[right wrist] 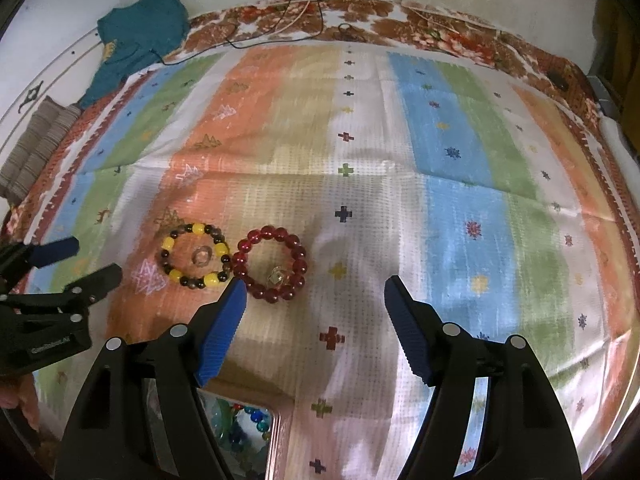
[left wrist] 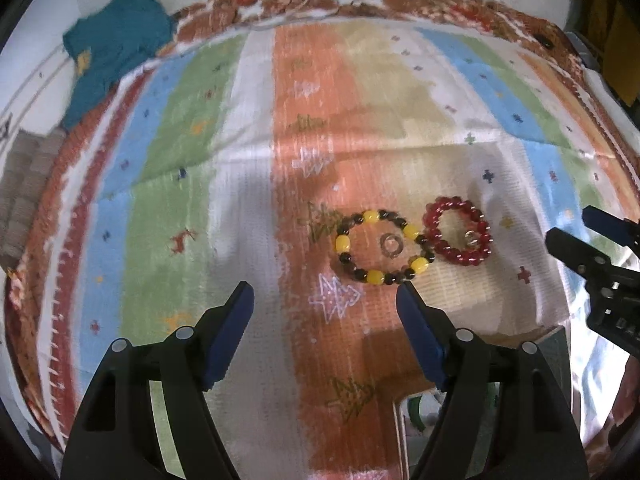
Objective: Organize jewelry
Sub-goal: 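Move both tools toward the yellow-and-black and red bead bracelets, then grasp the yellow-and-black bracelet with the left tool while the right tool grasps the red bracelet, then lift the yellow-and-black bracelet with the left tool while the right tool lifts the red bracelet, then open the left tool over the tin while the right tool releases the red bracelet into it, then move both tools toward the two small gold rings on the cloth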
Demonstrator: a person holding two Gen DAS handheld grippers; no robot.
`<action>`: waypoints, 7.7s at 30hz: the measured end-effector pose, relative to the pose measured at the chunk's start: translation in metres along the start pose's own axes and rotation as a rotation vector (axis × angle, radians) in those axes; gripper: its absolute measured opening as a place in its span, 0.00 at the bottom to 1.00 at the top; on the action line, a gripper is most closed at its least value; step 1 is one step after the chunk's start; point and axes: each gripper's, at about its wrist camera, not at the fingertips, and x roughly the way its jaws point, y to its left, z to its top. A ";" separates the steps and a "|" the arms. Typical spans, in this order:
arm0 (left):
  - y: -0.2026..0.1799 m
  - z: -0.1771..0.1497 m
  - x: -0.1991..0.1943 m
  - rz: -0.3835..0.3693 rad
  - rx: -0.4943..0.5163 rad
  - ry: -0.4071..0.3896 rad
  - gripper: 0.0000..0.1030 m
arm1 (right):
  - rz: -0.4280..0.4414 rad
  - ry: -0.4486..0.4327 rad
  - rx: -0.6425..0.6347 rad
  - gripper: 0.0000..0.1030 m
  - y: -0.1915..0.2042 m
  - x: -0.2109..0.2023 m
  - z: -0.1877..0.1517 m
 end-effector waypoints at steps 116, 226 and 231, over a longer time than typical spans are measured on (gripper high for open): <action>-0.031 -0.024 -0.097 -0.198 0.048 -0.196 0.11 | 0.070 -0.179 -0.045 0.14 0.008 -0.077 -0.022; -0.016 -0.008 -0.046 0.000 0.023 -0.078 0.63 | -0.028 0.019 -0.032 0.60 -0.011 -0.023 -0.019; -0.018 -0.003 -0.036 0.001 0.036 -0.059 0.63 | -0.036 0.049 -0.043 0.60 -0.010 -0.009 -0.015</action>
